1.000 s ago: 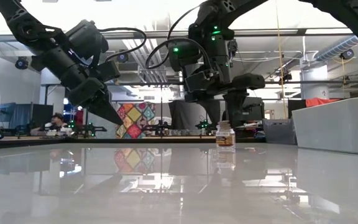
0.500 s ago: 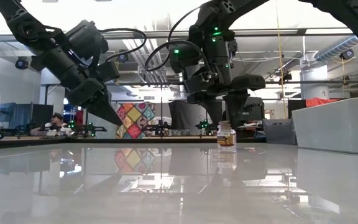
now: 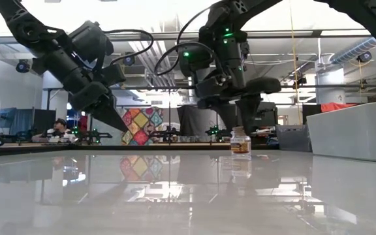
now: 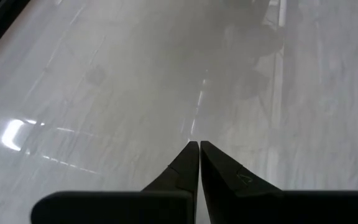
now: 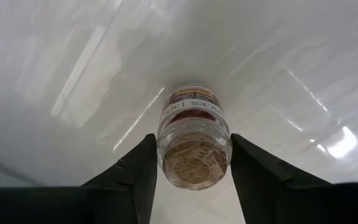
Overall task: Sort spices by type
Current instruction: Put the brown seasoning bottle into the black bin
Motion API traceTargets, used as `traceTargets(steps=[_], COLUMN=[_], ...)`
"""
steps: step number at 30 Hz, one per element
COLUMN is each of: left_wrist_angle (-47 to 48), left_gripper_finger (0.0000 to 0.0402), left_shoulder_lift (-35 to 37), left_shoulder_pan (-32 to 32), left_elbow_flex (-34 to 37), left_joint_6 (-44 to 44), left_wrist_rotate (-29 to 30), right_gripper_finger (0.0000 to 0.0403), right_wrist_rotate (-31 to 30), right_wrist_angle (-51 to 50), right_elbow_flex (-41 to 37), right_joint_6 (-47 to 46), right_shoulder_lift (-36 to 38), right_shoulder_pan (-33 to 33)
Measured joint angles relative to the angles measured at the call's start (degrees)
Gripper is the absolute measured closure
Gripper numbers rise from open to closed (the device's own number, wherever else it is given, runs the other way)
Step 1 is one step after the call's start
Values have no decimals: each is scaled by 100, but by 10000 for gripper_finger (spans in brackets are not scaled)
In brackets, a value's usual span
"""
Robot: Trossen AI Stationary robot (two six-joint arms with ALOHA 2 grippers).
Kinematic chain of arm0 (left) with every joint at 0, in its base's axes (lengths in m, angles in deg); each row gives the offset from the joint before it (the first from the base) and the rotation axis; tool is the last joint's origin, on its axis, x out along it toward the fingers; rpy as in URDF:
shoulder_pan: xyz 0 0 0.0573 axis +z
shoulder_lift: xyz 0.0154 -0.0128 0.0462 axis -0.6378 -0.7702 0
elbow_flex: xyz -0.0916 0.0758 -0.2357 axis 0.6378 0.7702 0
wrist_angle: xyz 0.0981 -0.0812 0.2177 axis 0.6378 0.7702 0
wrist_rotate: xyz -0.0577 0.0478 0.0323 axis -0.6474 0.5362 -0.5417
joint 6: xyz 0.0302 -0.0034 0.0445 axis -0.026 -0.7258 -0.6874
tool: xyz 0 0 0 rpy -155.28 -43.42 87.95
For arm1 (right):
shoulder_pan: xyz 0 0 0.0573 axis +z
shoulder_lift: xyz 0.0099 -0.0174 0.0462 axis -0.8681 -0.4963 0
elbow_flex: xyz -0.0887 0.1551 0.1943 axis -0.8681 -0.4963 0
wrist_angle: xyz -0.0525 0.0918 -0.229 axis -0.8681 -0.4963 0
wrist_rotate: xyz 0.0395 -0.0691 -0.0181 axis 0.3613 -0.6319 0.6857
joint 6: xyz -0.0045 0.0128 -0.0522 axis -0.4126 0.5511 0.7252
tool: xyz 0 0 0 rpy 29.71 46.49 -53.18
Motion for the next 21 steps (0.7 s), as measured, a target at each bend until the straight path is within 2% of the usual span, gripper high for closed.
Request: traceTargets(steps=[5,10,16,21], left_wrist_angle=[14,37,39,37], left_gripper_finger=[401,401,401,401], left_shoulder_lift=[240,634,1094,1311], left_shoulder_pan=[0,0,0,7], left_elbow_flex=[61,245,457,589], left_joint_6=[-94,-143,-231,-247], left_wrist_rotate=[0,29,160,162], right_gripper_finger=[227,223,238,224], right_wrist_rotate=[-79,-567,-888,-1511], right_wrist_angle=[-533,-927,-1103,-1337], right_elbow_flex=[26,28,17,-61], right_joint_6=[467,453,224,205], right_shoulder_lift=[7,154,713,1235], right_shoulder_pan=[53,63,-67,-351])
